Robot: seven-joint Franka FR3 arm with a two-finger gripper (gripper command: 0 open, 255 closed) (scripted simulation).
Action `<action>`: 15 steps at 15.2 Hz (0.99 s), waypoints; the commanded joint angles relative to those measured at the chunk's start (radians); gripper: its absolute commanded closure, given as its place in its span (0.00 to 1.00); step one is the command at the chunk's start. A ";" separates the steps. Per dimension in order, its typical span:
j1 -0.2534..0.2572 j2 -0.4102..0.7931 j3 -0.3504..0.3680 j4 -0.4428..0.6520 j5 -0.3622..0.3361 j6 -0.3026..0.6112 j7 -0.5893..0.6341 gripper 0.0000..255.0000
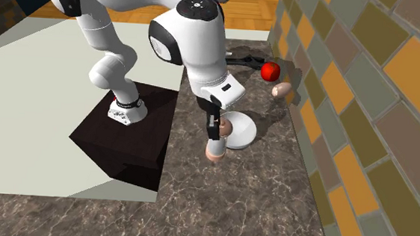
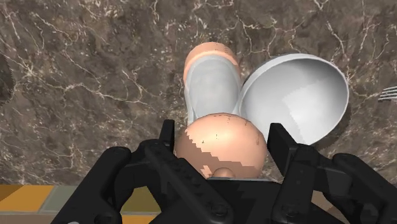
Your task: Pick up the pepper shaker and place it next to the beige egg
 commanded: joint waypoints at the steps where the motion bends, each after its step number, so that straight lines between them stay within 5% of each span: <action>1: 0.001 0.001 0.001 0.032 -0.001 -0.031 0.004 1.00; 15: -0.006 0.043 -0.006 0.269 0.014 -0.230 0.009 1.00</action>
